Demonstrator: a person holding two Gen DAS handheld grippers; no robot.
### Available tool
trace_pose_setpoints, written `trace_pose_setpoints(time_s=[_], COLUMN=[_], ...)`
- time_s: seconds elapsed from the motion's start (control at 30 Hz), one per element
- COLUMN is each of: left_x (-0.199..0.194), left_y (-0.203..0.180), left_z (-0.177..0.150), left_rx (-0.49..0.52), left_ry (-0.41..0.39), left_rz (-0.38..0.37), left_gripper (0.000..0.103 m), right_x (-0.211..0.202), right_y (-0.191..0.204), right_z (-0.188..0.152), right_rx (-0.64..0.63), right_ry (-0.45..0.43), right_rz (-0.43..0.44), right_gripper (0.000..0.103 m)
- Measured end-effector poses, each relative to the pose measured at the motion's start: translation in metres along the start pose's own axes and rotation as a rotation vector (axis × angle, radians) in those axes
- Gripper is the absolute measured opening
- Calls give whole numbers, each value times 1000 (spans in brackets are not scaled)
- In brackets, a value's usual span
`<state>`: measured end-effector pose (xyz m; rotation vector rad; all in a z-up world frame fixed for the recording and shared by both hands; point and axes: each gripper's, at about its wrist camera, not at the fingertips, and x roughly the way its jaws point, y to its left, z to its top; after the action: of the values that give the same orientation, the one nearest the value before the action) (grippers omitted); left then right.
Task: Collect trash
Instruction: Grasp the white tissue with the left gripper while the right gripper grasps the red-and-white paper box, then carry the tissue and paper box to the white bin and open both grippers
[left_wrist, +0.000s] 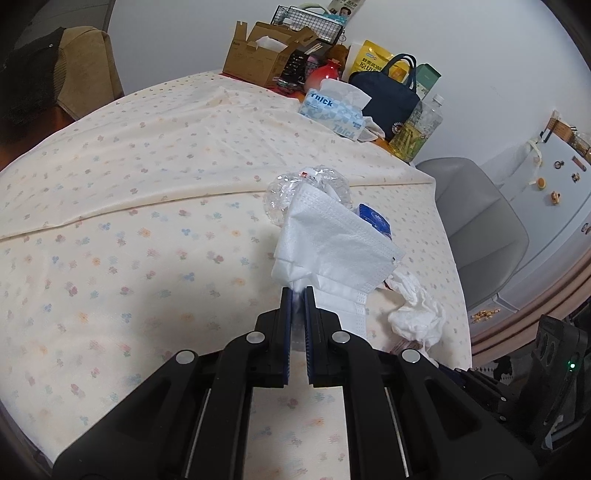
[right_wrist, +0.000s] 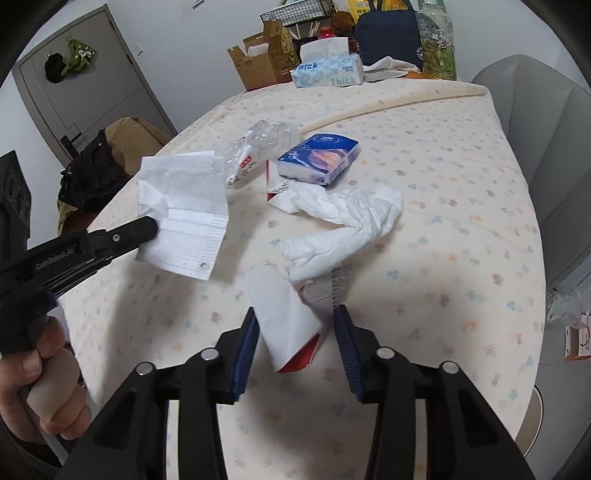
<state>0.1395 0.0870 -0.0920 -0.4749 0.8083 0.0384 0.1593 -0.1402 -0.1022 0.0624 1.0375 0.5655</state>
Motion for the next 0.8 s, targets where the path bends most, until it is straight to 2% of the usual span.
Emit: trace_pose_setpoints(time_s=[0.43, 0.8], left_x=[-14, -28], left_y=[-6, -35], left_z=[1, -5], left_rx=[10, 55], left_ry=[-22, -39], left_rz=[-18, -44], left_gripper=[7, 7], right_x=[-51, -99], right_y=[20, 3], right_z=[-2, -4], right_rx=[-45, 10], right_ry=[-84, -189], right_rz=[43, 37], right_gripper=[26, 24])
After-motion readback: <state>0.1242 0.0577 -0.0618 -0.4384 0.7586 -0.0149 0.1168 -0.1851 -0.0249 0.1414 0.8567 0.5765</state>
